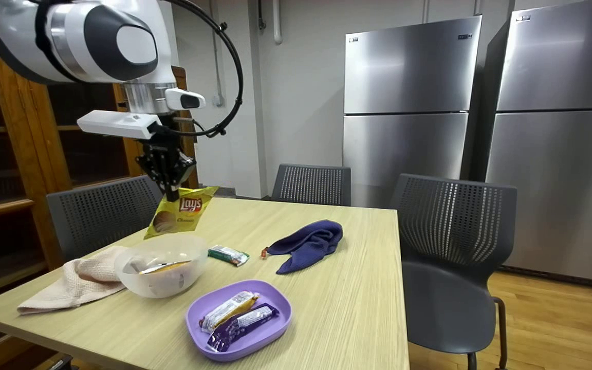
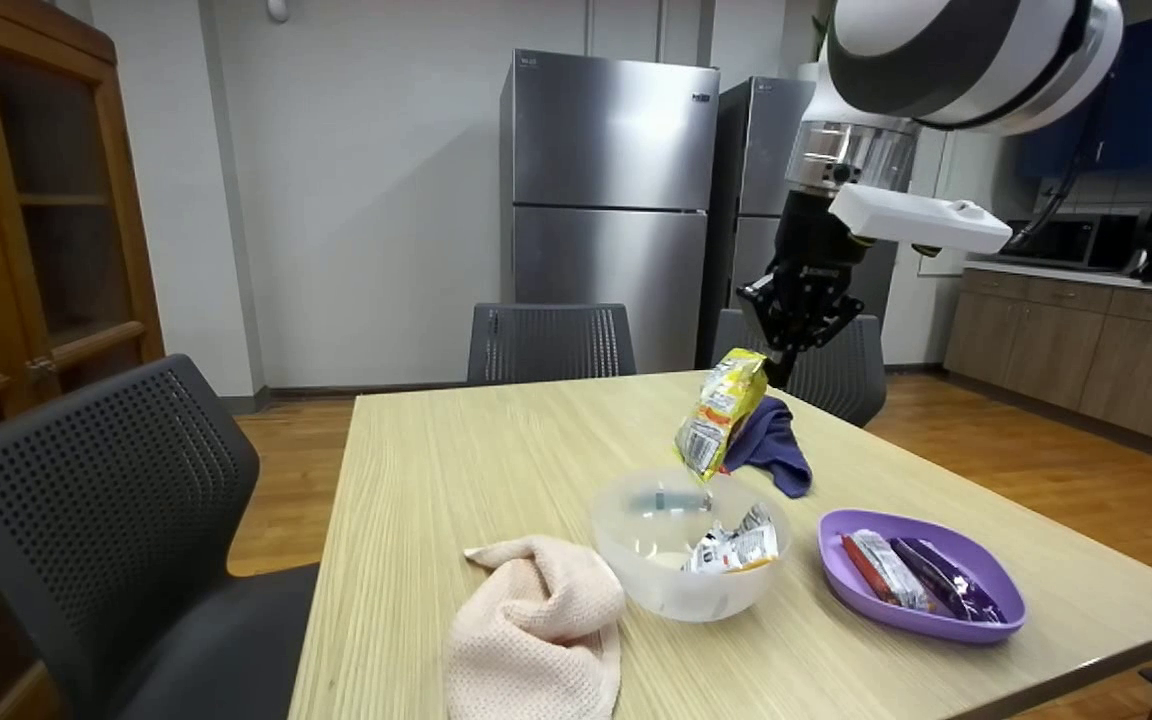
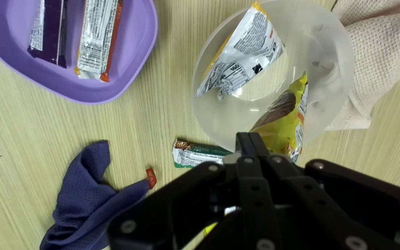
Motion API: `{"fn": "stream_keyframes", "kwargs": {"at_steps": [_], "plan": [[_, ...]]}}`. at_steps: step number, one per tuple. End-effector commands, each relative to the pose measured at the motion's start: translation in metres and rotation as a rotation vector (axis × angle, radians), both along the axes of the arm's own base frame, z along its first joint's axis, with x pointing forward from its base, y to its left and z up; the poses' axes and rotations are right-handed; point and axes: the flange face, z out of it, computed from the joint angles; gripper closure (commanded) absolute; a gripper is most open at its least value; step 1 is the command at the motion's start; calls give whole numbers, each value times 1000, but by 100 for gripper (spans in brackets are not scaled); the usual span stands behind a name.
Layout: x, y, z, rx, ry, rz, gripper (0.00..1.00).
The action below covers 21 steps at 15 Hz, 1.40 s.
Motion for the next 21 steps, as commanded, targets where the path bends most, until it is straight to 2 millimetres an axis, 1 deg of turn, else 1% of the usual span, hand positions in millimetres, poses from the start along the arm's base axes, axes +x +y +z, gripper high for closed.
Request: {"fn": "stream_keyframes", "kwargs": {"at_steps": [1,5,12,16,20,21], "plan": [[-10,20,-10,-10,24,47,100],[-12,35,-23,-25,50,72,100],[-7,47,-46,-50,87,72,100],[2,53,-57,-51,78,45,100],[15,58,-63,-53,73,17,100],[18,59,-65,-57,77,13,74]]}}
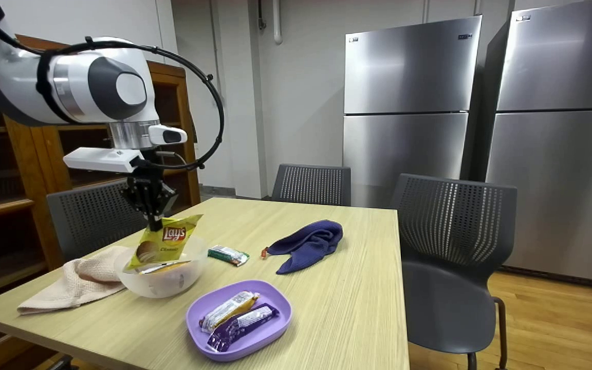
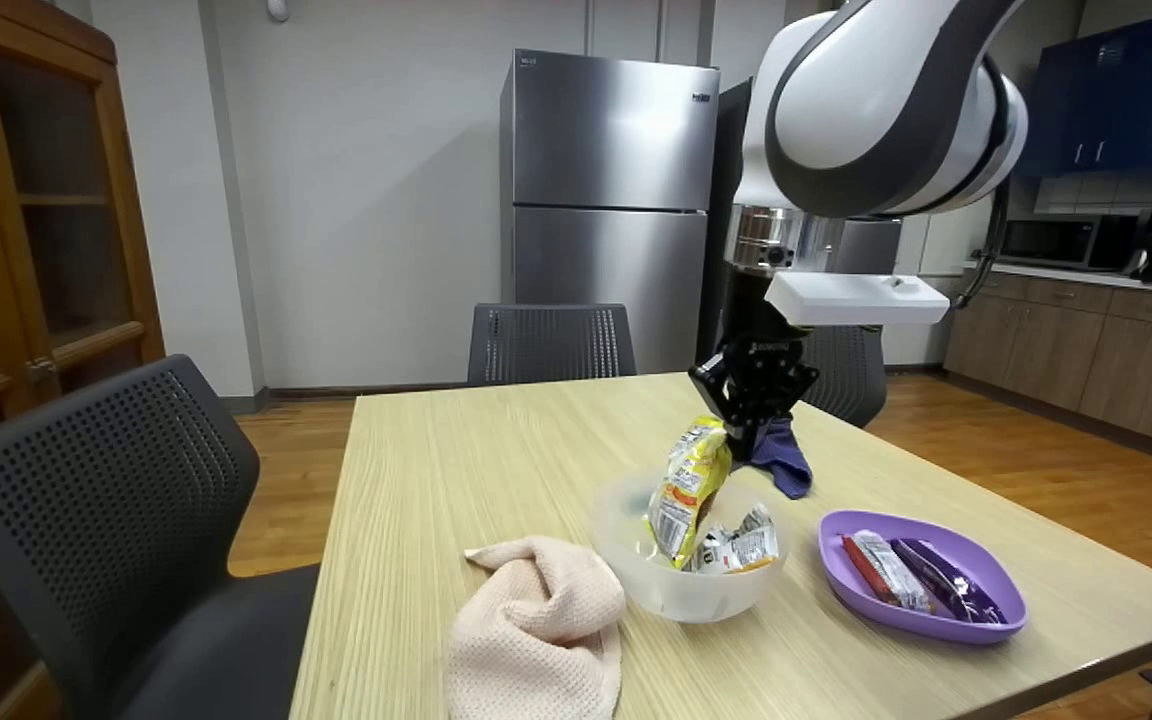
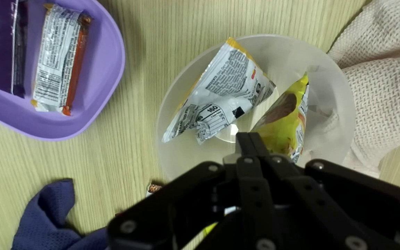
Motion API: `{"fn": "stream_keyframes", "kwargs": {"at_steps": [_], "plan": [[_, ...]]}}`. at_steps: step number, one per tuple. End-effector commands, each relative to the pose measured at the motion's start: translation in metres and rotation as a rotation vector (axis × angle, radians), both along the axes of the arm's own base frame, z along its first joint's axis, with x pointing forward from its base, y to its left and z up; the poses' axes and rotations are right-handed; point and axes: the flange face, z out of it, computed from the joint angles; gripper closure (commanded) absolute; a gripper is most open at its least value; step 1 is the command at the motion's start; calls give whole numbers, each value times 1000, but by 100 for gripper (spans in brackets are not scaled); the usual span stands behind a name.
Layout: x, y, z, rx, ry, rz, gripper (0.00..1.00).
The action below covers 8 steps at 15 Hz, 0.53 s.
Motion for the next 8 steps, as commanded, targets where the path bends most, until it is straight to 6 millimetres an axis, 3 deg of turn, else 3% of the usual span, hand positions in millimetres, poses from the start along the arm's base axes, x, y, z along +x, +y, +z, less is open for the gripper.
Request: {"fn": "stream_keyframes", "kwargs": {"at_steps": [1,8], "plan": [[15,8,-2,-14,0,-22,71],[22,-12,16,-11,-27,-59,21]]}}
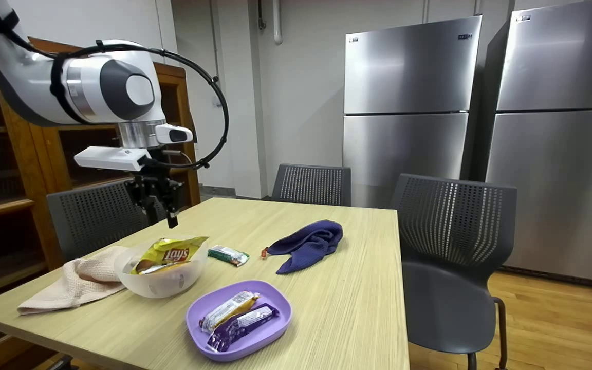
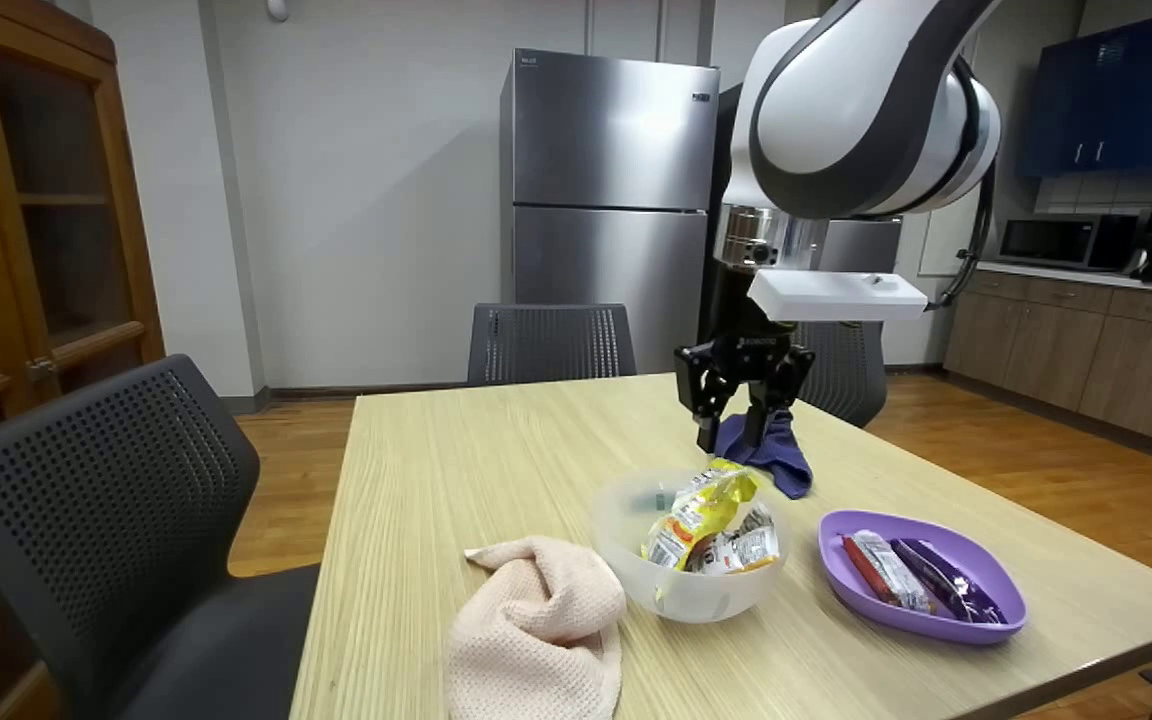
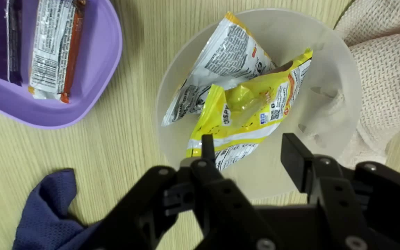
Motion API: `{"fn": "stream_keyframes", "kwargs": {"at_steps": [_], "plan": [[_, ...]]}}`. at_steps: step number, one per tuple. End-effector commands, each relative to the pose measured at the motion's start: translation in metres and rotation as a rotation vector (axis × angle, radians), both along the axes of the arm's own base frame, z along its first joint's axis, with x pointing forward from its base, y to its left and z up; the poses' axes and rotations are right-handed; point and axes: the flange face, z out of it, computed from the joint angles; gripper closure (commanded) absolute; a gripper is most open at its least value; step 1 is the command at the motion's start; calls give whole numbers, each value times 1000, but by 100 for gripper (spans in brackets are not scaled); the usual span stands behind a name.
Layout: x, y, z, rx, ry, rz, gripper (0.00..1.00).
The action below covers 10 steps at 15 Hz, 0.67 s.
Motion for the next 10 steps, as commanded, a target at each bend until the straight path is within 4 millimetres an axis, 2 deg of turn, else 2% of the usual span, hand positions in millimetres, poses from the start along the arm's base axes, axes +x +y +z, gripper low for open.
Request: {"fn": "stream_keyframes", "kwargs": {"at_steps": [1,3,6,7,10], "plan": [[9,-16,18,-8,-21,-55,14],[17,-27,21,1,-26,-95,1],[26,-44,25,6,-25,-146,0],[20,-38,17,7,-36,-102,0],[24,-47,19,7,-40,-121,0]]}}
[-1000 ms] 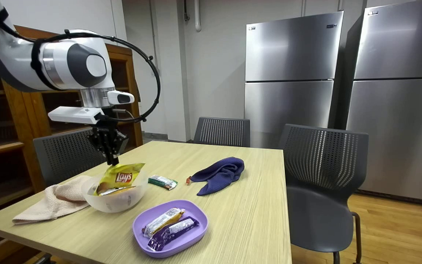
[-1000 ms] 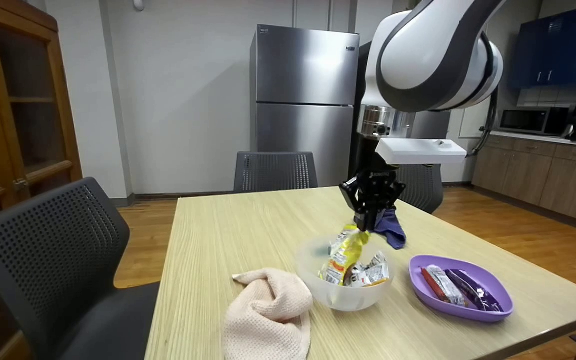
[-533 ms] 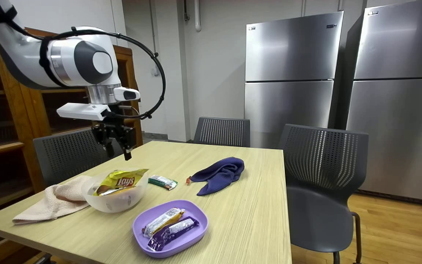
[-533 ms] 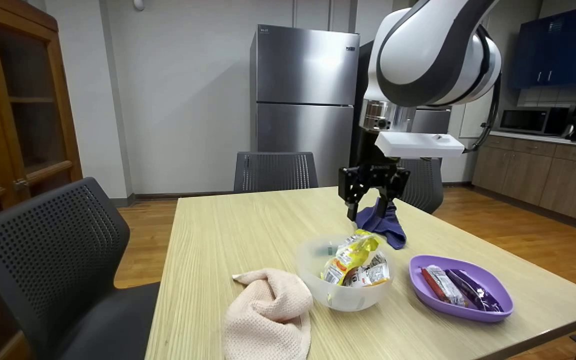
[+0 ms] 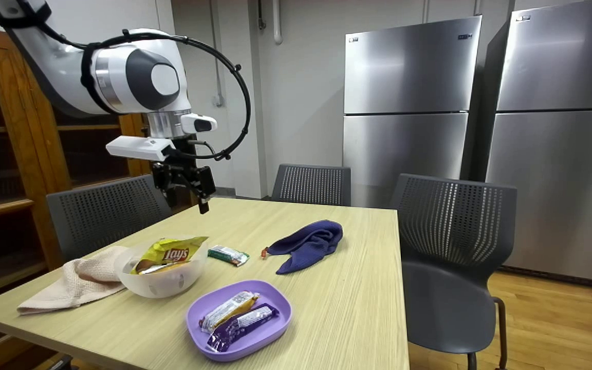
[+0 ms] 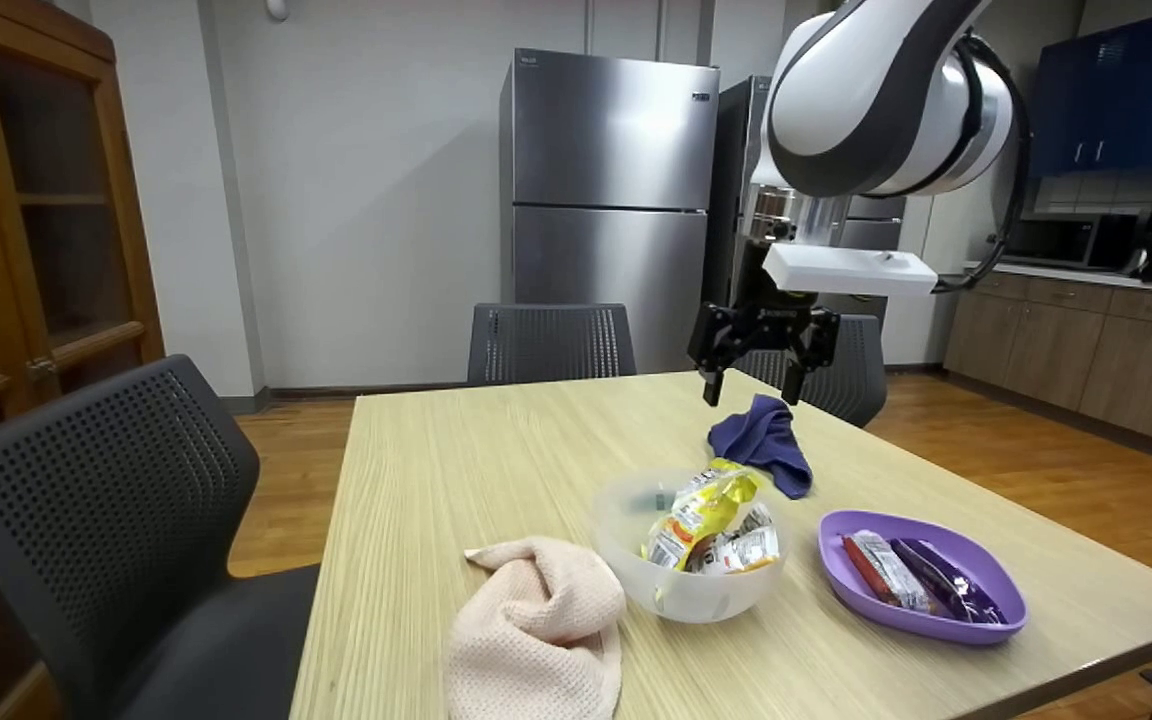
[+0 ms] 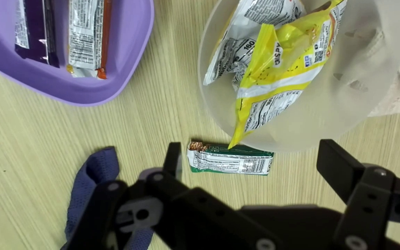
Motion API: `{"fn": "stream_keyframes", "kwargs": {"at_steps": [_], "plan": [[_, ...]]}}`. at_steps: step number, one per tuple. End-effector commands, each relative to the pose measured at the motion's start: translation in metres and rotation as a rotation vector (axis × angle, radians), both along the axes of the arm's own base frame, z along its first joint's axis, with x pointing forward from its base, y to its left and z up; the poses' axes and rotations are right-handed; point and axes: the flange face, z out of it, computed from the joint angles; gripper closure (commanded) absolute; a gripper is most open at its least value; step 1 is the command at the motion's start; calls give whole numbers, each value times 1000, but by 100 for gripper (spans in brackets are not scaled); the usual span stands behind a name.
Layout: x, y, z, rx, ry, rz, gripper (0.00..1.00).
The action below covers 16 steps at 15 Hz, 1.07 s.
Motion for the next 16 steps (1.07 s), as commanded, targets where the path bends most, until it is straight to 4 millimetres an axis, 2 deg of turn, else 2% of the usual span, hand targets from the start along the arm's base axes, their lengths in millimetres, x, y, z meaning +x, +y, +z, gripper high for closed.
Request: {"fn": "stream_keyframes", "kwargs": {"at_steps": [1,15,16], "plan": [[0,0,0,0,1,0,0],[0,0,0,0,2,-2,0],[2,-4,5,0,22,-37,0]]}}
